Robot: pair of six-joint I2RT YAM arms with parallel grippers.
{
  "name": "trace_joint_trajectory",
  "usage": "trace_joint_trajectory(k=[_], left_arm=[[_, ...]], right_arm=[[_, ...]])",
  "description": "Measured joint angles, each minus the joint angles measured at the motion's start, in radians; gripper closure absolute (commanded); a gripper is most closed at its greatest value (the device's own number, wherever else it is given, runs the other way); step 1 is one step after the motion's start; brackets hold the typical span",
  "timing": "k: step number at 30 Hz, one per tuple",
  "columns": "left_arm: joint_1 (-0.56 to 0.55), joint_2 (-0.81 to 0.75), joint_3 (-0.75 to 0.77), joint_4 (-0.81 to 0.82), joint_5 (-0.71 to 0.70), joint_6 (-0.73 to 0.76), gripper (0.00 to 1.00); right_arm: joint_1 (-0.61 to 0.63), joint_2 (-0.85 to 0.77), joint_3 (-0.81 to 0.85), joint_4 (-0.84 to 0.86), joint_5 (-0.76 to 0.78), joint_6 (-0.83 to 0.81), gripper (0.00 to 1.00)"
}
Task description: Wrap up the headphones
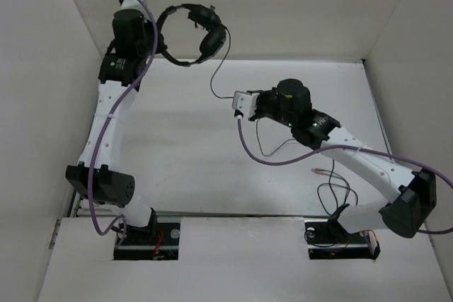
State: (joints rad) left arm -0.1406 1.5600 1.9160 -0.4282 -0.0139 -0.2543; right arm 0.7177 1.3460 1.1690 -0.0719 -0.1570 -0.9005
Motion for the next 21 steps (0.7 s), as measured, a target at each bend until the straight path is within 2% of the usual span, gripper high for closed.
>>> trace_joint_trajectory(k=[4,8,14,21], left_arm=[[-0.081,0.048,-0.069,0.015,-0.110,0.093,1.00],[-0.151,0.077,-0.136,0.037,-0.181,0.171,1.00],[-0.259,0.085,-0.234,0.050,-0.224,0.258,1.00],[-0.398,0.085,-0.346,0.067,-0.222,0.323,1.00]], right_arm=[[0.008,-0.010,0.085,-0.113,0.146,-0.348,1.00],[-0.021,-0.007,0.166,-0.148,0.233,-0.570,1.00],[-0.030,-0.006,0.269,-0.034,0.255,-0.736,1.00],[-0.083,0.011,0.291,0.088,0.216,-0.797,1.00]])
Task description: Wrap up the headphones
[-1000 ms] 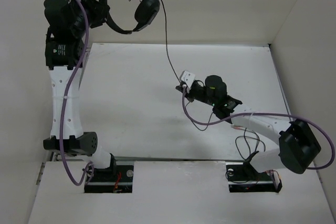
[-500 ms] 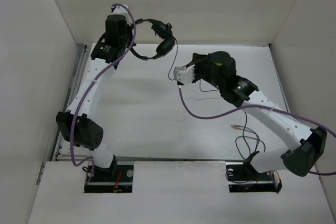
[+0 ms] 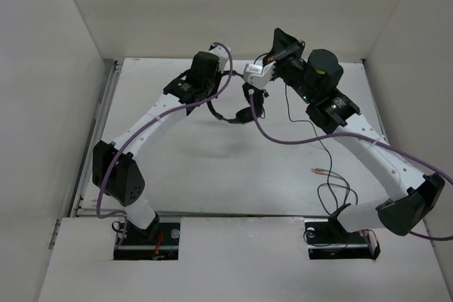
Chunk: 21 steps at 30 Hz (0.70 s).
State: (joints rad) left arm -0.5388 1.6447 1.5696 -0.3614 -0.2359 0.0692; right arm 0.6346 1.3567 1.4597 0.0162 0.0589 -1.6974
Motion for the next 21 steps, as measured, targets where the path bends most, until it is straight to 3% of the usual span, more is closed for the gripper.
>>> trace_joint_trajectory(k=[5,10,15,21], left_arm=[[-0.070,-0.034,-0.048,-0.003,0.048,0.040,1.00],[-0.093,-0.145,-0.057,0.001,0.124,0.050,1.00],[-0.117,-0.267,-0.053,0.015,0.216,0.050,1.00],[-0.156,-0.292,-0.028,0.008,0.330,0.050,1.00]], right_arm=[[-0.119,0.013,-0.005,0.014,-0.029,0.051,1.00],[-0.220,0.010,-0.057,0.013,-0.076,0.201,1.00],[-0.235,0.010,-0.083,-0.055,-0.153,0.388,1.00],[-0.241,0.012,-0.072,-0.097,-0.224,0.561,1.00]])
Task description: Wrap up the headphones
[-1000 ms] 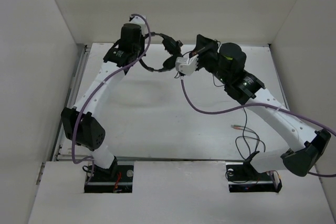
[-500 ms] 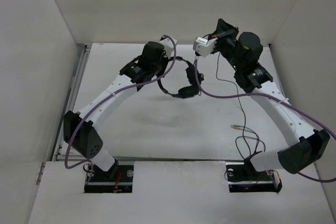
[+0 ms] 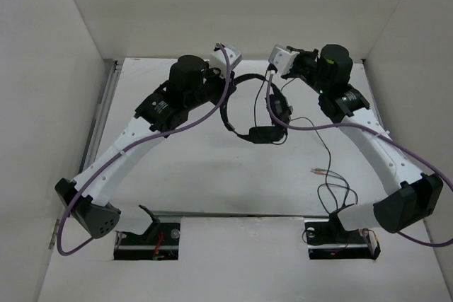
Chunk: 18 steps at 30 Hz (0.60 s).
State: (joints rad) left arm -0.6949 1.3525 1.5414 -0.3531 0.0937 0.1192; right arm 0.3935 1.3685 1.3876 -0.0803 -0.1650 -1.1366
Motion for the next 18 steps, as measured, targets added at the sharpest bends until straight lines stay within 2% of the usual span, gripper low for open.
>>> trace_joint_trajectory(k=[11,18], left_arm=[[0.034,0.000,0.100,-0.060,0.129,-0.037,1.00],[0.048,0.024,0.241,-0.063,0.193,-0.112,1.00]], right_arm=[[-0.143,0.026,0.070,-0.073,-0.188,0.409,1.00],[-0.149,0.017,0.036,-0.094,-0.388,0.714,0.98]])
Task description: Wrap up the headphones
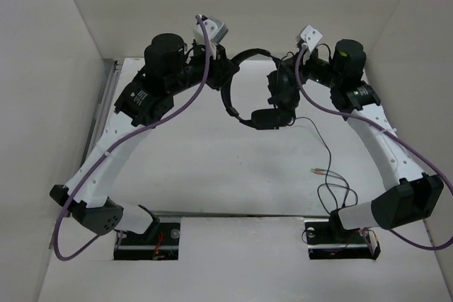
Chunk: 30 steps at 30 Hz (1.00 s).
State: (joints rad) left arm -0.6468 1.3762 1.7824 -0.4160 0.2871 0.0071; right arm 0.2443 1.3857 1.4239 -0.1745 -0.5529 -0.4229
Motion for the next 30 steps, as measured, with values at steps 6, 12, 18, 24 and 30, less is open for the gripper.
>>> trace_joint_trajectory(k=[6,12,18,24,30], left_arm=[[-0.007,0.031,0.044,-0.002,0.071,-0.056,1.00],[-0.014,0.041,0.002,-0.011,0.108,-0.077,1.00],[-0.035,0.055,-0.027,-0.027,0.126,-0.088,1.00],[-0.018,0.069,0.001,-0.031,0.131,-0.098,1.00],[-0.002,0.071,0.048,-0.031,0.130,-0.102,1.00]], right_arm=[[0.000,0.000,0.001,0.061,-0.113,0.257,1.00],[-0.002,0.002,0.059,0.095,-0.118,0.348,1.00],[-0.002,0.005,0.085,0.131,-0.116,0.360,1.00],[-0.003,0.008,0.006,0.138,-0.112,0.360,1.00],[-0.003,0.008,-0.050,0.132,-0.110,0.363,1.00]])
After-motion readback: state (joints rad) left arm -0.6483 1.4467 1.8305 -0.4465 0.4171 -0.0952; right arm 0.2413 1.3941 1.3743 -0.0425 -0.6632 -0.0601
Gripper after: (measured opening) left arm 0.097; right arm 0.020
